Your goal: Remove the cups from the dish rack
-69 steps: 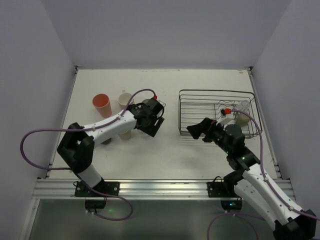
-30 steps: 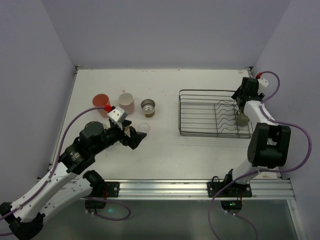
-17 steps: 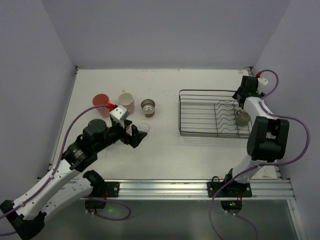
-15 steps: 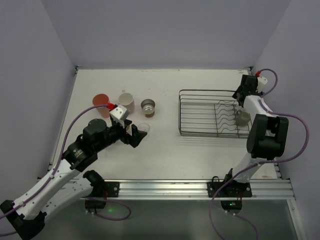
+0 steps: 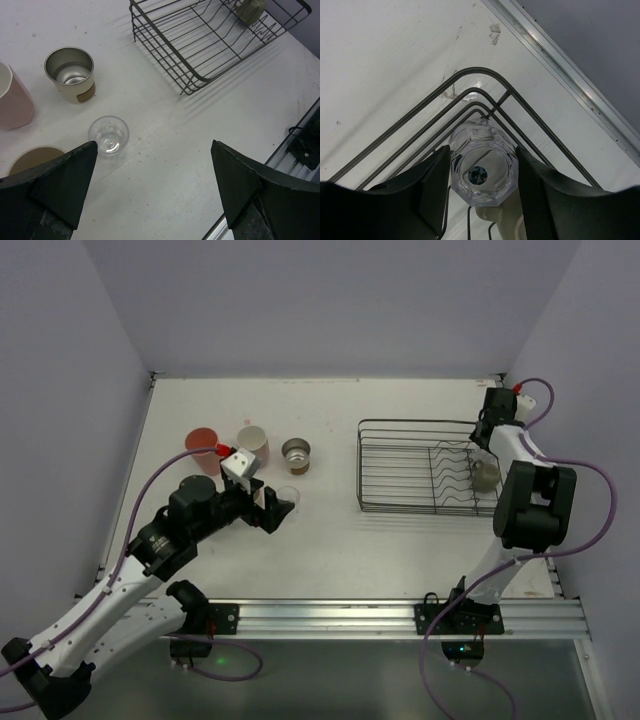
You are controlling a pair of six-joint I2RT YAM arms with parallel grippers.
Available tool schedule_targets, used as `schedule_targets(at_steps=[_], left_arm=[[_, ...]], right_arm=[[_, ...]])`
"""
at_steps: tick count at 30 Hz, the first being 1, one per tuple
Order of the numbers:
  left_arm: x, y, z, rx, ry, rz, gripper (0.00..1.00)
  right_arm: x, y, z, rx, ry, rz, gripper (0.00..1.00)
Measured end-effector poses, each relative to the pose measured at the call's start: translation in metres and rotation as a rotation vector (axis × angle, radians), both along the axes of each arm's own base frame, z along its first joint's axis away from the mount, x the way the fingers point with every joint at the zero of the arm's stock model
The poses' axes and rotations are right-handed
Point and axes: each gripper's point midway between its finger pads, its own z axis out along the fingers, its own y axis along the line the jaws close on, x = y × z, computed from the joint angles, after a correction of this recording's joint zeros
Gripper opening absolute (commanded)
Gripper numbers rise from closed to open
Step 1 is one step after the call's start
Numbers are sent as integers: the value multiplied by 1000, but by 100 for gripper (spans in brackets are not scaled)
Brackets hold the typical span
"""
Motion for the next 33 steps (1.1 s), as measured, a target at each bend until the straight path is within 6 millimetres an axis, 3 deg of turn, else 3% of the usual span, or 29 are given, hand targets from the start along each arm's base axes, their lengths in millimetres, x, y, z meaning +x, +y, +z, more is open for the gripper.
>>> schedule_targets(at_steps=[3, 8, 14, 17, 19, 23, 27, 30, 33], left_arm=[[1, 0, -1, 2, 3, 1, 100], [3, 0, -3, 4, 9, 5, 100], [5, -4, -5, 5, 19, -10, 100], [6, -6, -6, 4, 23, -17, 100], [6, -8, -7, 2, 26, -23, 100], [4, -18, -4, -37, 44, -58, 100], [1, -36, 9, -134, 74, -113, 98], [2, -54, 22, -239, 97, -161, 92], [4, -70, 30, -334, 127, -201, 81]], right_arm=[[-2, 1, 1, 2, -13, 0, 35], [-8, 7, 15, 18, -54, 11, 33], [-14, 22, 75, 55, -260, 44, 32], [-23, 35, 111, 91, -396, 73, 31], [-32, 46, 123, 121, -456, 97, 31], [-56, 95, 140, 243, -584, 228, 31], [-83, 179, 152, 414, -665, 487, 31], [-115, 246, 165, 584, -726, 719, 31], [-146, 289, 176, 730, -769, 888, 31]])
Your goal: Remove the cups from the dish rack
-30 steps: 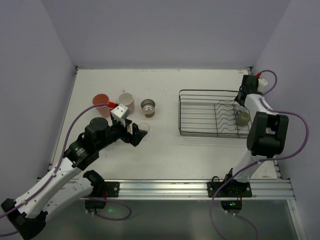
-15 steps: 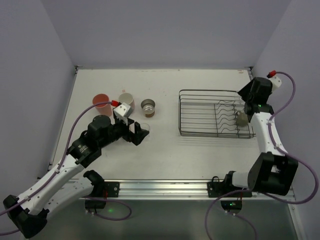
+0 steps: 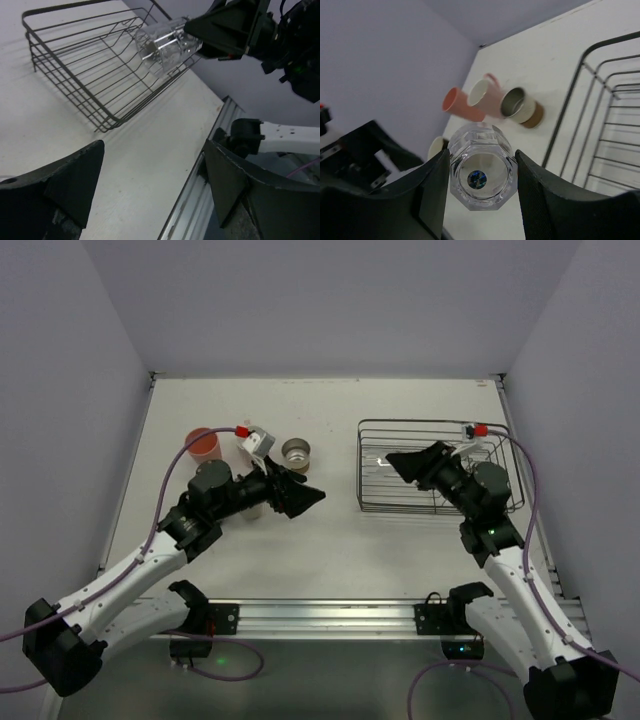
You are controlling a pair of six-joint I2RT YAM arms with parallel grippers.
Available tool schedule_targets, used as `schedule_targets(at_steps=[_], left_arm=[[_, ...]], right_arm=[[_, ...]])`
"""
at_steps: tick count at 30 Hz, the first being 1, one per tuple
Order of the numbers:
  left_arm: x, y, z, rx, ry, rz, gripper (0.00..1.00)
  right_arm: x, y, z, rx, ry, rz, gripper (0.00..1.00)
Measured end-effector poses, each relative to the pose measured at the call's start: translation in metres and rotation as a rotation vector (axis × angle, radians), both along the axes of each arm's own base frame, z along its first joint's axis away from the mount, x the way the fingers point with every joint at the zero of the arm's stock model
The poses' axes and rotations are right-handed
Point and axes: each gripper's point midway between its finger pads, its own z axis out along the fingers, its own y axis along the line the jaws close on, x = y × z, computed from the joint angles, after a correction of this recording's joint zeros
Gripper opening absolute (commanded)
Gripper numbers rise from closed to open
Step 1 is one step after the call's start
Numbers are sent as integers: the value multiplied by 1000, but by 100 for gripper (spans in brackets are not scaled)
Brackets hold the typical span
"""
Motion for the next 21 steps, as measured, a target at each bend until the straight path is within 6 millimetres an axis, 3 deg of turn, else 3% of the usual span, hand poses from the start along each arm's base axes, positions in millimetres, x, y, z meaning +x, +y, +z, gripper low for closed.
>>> schedule_targets(at_steps=[2, 8, 12, 15, 16, 17, 20, 21], left_arm=[[0, -10, -2, -56, 45, -32, 70], [-4, -34, -3, -148, 133, -108, 56], [-17, -50, 3, -189, 151, -181, 49], [-22, -56, 2, -194, 165, -198, 36], [-21, -56, 2, -196, 171, -195, 30], [-20, -56, 2, -198, 172, -189, 15], [-22, -54, 9, -219, 165, -187, 0], [-22, -52, 13, -221, 151, -181, 0]], right_arm=[[-23, 27, 6, 57, -24, 136, 31], [-64, 76, 7, 149, -27, 381, 33], [-73, 97, 5, 180, -12, 474, 33], [-73, 110, 2, 205, 7, 514, 33], [-73, 114, 3, 215, 9, 526, 33], [-75, 118, 3, 224, 11, 544, 34], [-75, 124, 7, 254, 2, 568, 51], [-75, 124, 12, 265, -16, 574, 68]])
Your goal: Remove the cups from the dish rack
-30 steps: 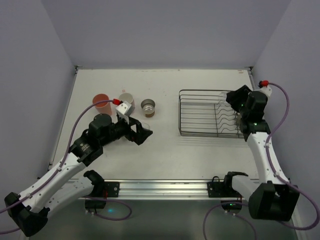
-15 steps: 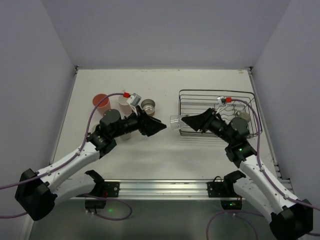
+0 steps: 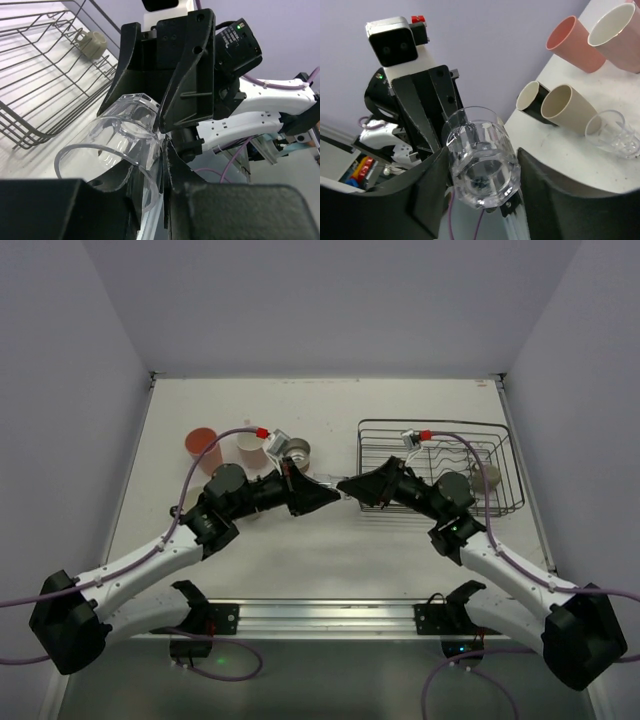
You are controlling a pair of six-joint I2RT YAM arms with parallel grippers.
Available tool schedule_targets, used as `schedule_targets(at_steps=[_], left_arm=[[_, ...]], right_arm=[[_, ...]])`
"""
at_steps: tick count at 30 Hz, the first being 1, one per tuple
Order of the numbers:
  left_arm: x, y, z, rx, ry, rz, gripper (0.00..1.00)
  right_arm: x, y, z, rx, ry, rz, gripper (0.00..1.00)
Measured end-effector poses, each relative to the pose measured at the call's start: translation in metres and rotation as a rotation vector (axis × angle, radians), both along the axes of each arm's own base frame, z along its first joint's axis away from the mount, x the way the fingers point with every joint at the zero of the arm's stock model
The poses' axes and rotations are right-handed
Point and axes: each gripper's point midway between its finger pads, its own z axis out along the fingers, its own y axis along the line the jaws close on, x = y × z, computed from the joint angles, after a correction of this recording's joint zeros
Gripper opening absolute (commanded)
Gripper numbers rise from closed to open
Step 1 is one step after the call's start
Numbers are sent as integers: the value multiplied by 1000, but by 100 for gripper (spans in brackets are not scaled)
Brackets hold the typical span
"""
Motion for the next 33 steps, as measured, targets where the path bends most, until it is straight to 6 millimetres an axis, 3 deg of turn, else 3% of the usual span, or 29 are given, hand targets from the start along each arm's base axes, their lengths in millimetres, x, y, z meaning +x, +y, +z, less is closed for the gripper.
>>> schedule_targets(at_steps=[4, 5, 11, 15, 19, 22, 28, 33], left_arm=[[6, 5, 3, 72, -40, 67, 0], [12, 8, 1, 115, -39, 99, 0], [50, 33, -23, 453, -31, 279, 0], [68, 50, -67, 705, 9, 335, 0], [71, 70, -120, 938, 74, 332, 0], [69, 83, -145, 1067, 108, 323, 0], [75, 91, -151, 1152, 104, 328, 0], [78, 94, -156, 1188, 99, 332, 0]], right_arm=[[-7, 5, -6, -28, 1, 15, 96], [-6, 4, -11, -48, 8, 5, 99], [3, -19, -26, -191, -19, -148, 99], [12, -44, -32, -282, -41, -300, 99], [21, -74, -42, -367, -50, -462, 99], [25, -89, -55, -425, -45, -531, 99], [31, -103, -82, -530, -14, -587, 99], [32, -106, -90, -560, -9, -596, 99]])
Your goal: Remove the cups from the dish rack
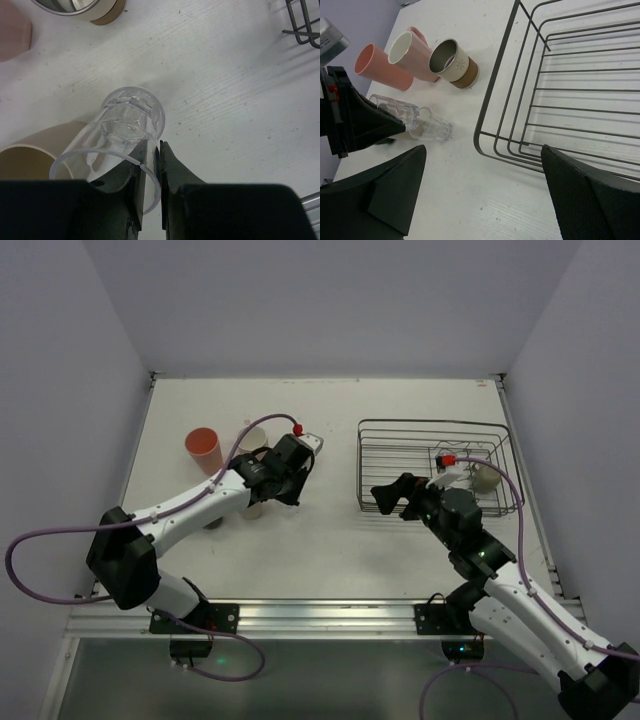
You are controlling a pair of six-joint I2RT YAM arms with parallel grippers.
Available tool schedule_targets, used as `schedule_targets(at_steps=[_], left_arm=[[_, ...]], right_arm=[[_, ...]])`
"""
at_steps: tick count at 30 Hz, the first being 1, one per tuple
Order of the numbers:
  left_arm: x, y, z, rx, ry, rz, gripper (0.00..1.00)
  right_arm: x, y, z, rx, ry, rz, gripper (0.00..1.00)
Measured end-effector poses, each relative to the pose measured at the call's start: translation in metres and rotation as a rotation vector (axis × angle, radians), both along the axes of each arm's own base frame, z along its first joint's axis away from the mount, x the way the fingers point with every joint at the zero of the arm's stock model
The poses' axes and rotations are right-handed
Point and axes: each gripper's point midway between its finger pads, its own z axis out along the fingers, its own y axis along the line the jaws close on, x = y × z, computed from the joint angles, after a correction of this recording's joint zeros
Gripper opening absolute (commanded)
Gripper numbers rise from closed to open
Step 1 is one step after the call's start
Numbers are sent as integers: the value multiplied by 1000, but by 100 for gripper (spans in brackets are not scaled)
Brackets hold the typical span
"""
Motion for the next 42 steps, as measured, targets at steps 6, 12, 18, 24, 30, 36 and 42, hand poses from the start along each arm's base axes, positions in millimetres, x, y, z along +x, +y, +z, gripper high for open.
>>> schedule_targets(at_steps=[6, 12, 18, 24, 30, 36, 42], left_arm=[[1, 2, -14, 46, 27, -5, 0], [1, 4, -27, 85, 52, -22, 16], [1, 6, -36, 122, 68, -33, 39], [6, 8, -34, 139, 53, -31, 48], [11, 8, -27, 143, 24, -21, 76], [14, -2, 25, -1, -99, -37, 85], [-8, -12, 137, -354, -369, -132, 92]], right_arm=[[1, -1, -1, -8, -1, -4, 99], [2, -3, -1, -12, -4, -18, 99], [2, -12, 2, -25, -20, -52, 99], [1, -20, 6, -28, -33, -87, 98], [2, -36, -2, -67, -12, -163, 74], [10, -52, -5, -144, 38, -258, 54], [28, -92, -1, -193, 73, -429, 45]])
